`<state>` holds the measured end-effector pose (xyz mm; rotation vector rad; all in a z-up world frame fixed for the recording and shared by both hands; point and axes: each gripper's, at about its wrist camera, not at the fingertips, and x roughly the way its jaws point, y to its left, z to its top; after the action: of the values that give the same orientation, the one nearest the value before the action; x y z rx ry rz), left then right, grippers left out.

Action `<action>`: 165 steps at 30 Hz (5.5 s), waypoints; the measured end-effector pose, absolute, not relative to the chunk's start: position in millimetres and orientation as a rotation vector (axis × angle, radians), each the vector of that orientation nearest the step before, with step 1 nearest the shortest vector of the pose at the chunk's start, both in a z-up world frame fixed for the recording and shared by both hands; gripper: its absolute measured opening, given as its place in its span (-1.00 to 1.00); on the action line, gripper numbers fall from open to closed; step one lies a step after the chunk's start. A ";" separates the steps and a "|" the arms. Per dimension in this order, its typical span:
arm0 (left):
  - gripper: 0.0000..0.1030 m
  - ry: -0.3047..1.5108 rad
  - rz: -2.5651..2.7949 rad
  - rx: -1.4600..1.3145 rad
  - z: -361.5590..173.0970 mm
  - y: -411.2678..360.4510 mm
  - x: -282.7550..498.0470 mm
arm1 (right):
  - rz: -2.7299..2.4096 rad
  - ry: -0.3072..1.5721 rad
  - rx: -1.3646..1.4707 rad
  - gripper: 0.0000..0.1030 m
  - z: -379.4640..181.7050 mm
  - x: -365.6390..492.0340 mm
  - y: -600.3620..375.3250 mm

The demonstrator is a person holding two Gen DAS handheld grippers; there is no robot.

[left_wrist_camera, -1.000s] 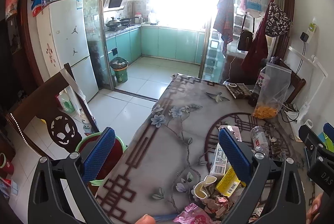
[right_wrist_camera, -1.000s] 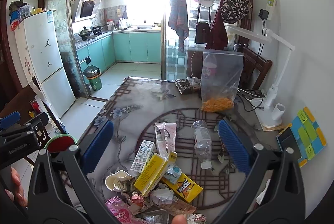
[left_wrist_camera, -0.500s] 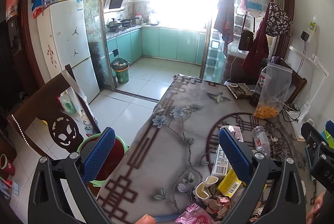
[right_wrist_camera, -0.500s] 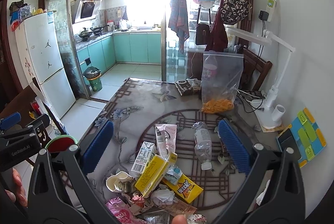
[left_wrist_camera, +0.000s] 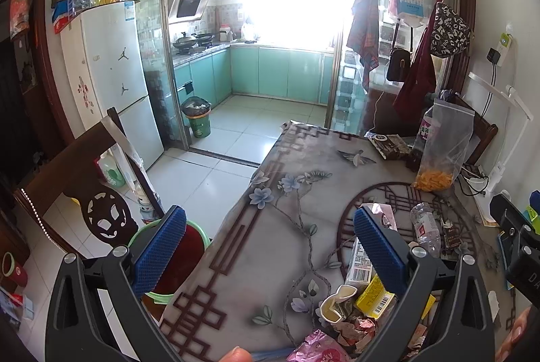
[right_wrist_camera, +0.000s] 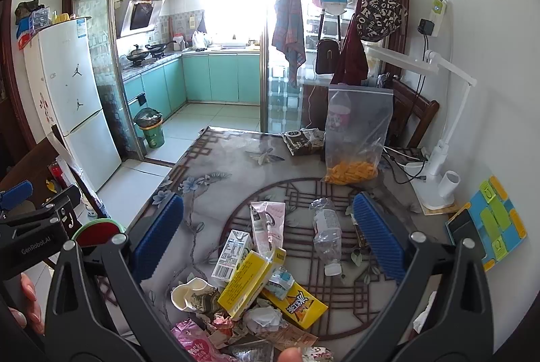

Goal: Collect trash

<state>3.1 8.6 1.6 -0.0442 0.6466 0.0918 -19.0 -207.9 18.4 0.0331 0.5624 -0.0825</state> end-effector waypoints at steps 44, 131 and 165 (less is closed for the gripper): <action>0.11 1.209 -0.270 -0.081 -204.1 -47.6 47.6 | -0.014 0.918 0.116 0.93 -98.9 -5.7 -253.8; -0.63 0.880 0.099 0.027 -86.3 291.1 101.5 | -0.433 1.044 0.197 0.28 -163.7 68.5 -113.3; -0.62 0.838 0.092 0.086 -71.8 260.1 115.7 | 0.268 0.959 0.091 -0.73 -88.5 129.0 60.8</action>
<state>115.7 260.1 -71.8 0.0858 0.8385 0.0918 129.0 60.8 -88.5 0.0912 0.9588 0.2681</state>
